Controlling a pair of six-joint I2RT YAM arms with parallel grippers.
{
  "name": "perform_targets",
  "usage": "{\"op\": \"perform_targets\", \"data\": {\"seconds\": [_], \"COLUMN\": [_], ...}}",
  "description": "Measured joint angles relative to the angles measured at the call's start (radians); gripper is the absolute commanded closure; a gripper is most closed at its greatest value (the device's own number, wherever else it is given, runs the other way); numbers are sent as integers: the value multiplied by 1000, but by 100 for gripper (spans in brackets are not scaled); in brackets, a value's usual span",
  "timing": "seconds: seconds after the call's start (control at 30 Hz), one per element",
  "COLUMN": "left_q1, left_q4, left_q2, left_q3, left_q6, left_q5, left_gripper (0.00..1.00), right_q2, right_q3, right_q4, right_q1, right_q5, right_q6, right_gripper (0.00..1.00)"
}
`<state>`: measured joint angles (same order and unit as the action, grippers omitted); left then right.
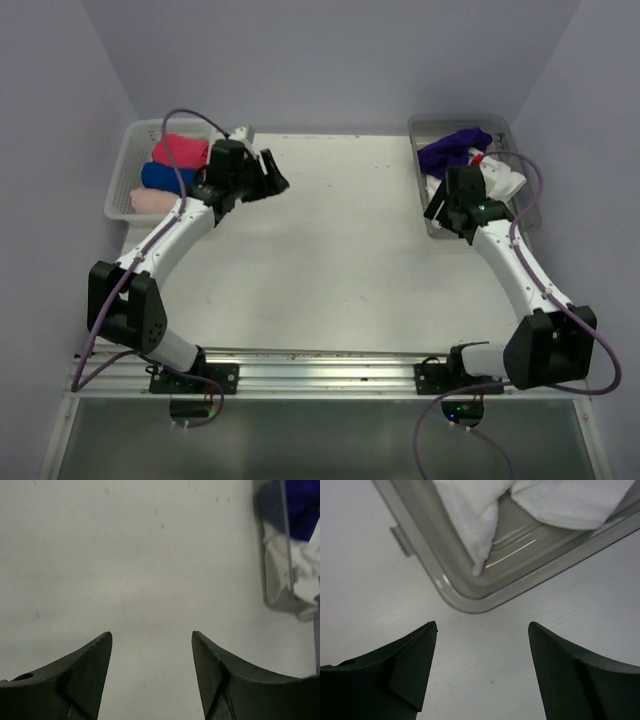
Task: Roll the towels
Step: Grab a towel with the right arm, then move the towel to the center of the board
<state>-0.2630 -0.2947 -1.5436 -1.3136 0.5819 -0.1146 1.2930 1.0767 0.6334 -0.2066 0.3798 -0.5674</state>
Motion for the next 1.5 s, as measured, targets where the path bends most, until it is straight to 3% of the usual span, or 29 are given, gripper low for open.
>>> {"op": "perform_targets", "data": {"seconds": [0.2, 0.4, 0.5, 0.6, 0.63, 0.67, 0.73, 0.87, 1.0, 1.1, 1.2, 1.33, 1.5], "left_q1": [-198, -293, -303, -303, -303, -303, -303, -303, -303, -297, -265, -128, 43], "left_q4": [-69, -102, -124, -150, -156, -161, -164, -163, -174, -213, -235, -264, -322], "left_q2": [68, 140, 183, 209, 218, 228, 249, 269, 241, 192, 167, 170, 192], "left_q3": [300, 322, 322, 322, 323, 325, 336, 362, 351, 282, 206, 117, 58], "left_q6": [13, 19, 19, 19, 19, 20, 27, 40, 45, 39, 21, -11, -45], "left_q5": [-31, -22, -5, 14, 19, 23, 26, 26, 43, 56, 50, 29, 44], "left_gripper": [31, 31, 32, 32, 32, 32, 32, 32, 31, 31, 31, 32, 31], "right_q2": [257, 673, 845, 970, 1002, 1019, 1014, 822, 469, 190, -64, -284, -350], "right_q3": [195, 602, 797, 953, 991, 1007, 986, 701, 412, 313, 284, 219, 18], "right_q4": [-37, -51, -44, -29, -26, -25, -21, -114, -176, -205, -233, -262, -284], "right_q1": [201, 256, 269, 277, 280, 280, 281, 281, 267, 208, 66, -161, -525], "right_q5": [-34, -60, -66, -85, -89, -96, -119, -201, -277, -290, -291, -291, -207], "right_q6": [6, 31, 36, 42, 42, 42, 29, 9, -2, 6, 25, 19, -68], "right_gripper": [23, 24, 31, 66, 91, 99, 100, 100, 100, 100, 100, 100, 100]}}
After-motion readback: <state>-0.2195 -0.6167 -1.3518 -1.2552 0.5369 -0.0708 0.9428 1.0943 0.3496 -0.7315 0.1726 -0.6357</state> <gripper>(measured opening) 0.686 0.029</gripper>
